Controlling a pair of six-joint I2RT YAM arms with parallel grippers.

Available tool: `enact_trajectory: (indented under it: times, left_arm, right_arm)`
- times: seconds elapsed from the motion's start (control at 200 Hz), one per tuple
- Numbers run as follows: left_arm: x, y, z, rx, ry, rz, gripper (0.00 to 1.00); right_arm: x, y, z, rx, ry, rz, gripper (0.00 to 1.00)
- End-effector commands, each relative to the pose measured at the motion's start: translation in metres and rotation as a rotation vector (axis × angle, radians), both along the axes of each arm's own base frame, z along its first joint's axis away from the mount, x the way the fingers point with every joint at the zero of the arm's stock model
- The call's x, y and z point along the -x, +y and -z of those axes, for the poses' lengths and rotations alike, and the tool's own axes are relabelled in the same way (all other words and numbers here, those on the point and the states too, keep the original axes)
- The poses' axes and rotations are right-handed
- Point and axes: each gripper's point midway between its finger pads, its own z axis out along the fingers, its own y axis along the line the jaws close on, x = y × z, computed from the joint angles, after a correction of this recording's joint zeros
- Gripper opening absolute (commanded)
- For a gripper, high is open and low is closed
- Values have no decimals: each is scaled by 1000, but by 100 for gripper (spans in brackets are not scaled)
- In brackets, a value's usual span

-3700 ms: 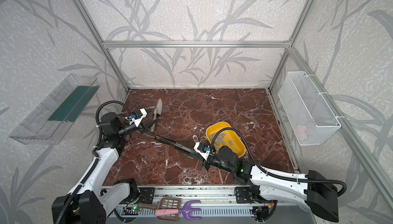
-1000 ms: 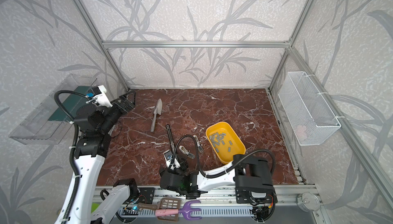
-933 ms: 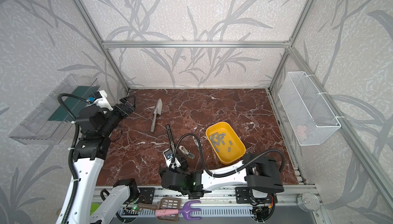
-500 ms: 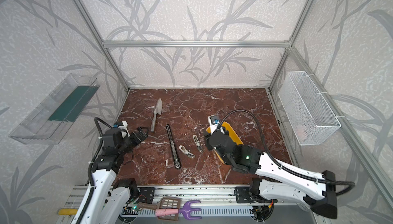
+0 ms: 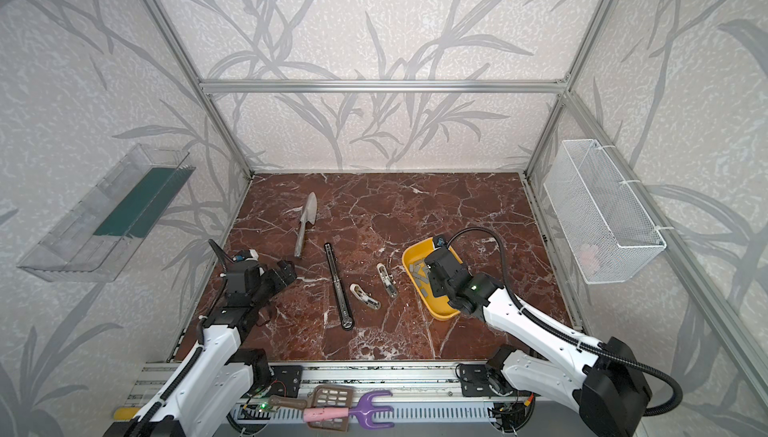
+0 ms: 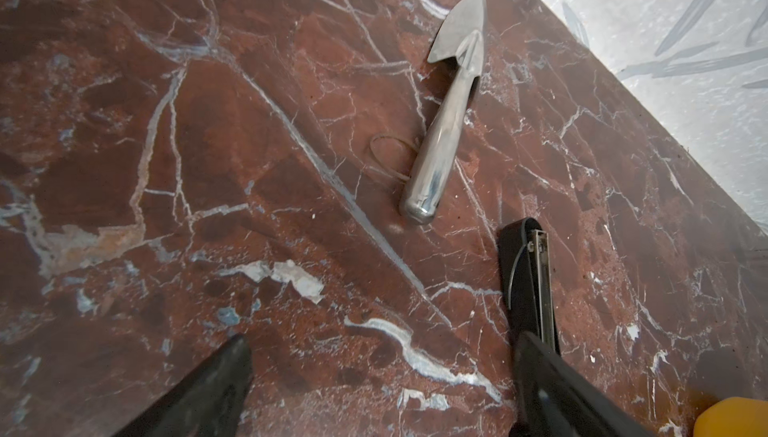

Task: Load the staples into the stapler
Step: 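Move the right gripper over the yellow tray of staple strips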

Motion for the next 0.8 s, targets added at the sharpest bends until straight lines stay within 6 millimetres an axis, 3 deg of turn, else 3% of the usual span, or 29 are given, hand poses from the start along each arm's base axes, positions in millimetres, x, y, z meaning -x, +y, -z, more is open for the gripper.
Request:
enact_trajectory:
  times: [0.0,0.435,0.705,0.795]
  left_arm:
    - [-13,3,-22,-28,-112,-9,99]
    - [-8,-1,-29,-12,-187,1,99]
    - [-8,-2,-29,-7,-188,7,99]
    - [-8,-2,-28,-7,-185,3,99]
  right_arm:
    - [-2,9,6,-13,43,-14,28]
    - [21,21,21,-89,167,-60,27]
    - [44,9,45,-86,260,-27,22]
    - [54,13,51,-131,293,-40,21]
